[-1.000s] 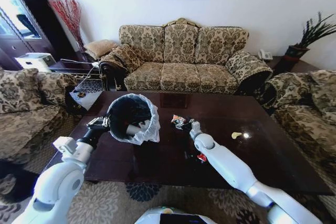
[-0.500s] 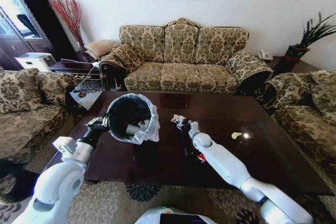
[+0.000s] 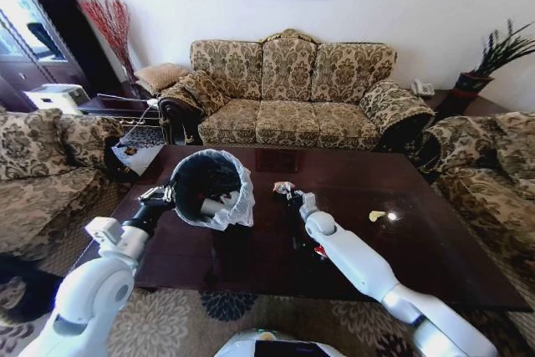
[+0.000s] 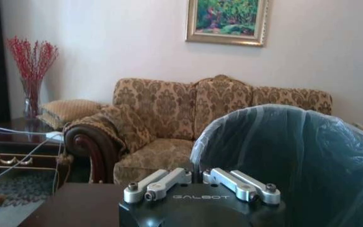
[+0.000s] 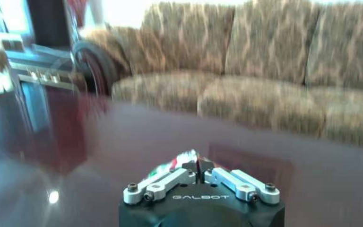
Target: Move to the front of the table and place the trash on the table into the trash bin.
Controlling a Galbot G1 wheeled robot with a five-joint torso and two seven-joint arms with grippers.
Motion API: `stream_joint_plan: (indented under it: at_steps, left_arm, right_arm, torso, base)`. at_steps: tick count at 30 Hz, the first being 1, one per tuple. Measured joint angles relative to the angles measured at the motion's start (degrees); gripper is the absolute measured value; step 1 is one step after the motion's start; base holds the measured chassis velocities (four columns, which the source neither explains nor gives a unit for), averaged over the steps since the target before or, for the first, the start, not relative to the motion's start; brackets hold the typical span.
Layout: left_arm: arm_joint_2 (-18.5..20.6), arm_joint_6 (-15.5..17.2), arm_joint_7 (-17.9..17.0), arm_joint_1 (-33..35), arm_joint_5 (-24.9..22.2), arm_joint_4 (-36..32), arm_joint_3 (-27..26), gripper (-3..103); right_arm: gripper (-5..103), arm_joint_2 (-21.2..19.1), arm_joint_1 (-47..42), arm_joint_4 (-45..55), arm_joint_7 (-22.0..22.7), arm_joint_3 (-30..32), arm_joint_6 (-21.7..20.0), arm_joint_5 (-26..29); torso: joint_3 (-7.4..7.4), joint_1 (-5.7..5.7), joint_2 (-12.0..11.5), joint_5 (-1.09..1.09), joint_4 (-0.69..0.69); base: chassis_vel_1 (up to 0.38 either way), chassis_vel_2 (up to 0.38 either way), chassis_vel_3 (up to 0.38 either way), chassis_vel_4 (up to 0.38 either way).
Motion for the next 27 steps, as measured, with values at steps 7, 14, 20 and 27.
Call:
stream_joint_plan:
  at_steps: [7, 14, 20, 27]
  left_arm:
    - [3.25, 0.58, 0.04, -1.39, -0.39, 2.04, 1.22, 3]
    - [7.47, 2.63, -0.41, -2.67, -3.56, 3.23, 1.29, 3]
    - [8.53, 3.19, -0.71, -3.28, -4.17, 3.18, 1.45, 3]
    - [9.7, 3.57, -0.65, -3.68, -4.6, 3.89, 2.23, 3]
  right_arm:
    - [0, -9.13, 0.29, 21.59, 2.39, 3.42, -1.66, 3.08]
    - [0, -15.34, 13.72, 39.19, 3.09, 0.05, -2.99, 14.59]
    - [0, -14.56, 18.56, 43.06, 2.92, -3.09, -4.94, 20.64]
    - [0, -12.77, 21.57, 45.59, 0.25, -12.41, -8.53, 24.03]
  torso:
    - [0.0, 0.0, 0.0, 0.01, -0.02]
    - [0.0, 0.0, 0.0, -0.01, 0.04]
    - [-0.01, 0.0, 0.0, -0.02, 0.02]
    - [0.0, 0.0, 0.0, 0.0, -0.03]
  base:
    - [0.0, 0.0, 0.0, 0.0]
    - [0.0, 0.0, 0.0, 0.0]
    - [0.0, 0.0, 0.0, 0.0]
    - [0.0, 0.0, 0.0, 0.0]
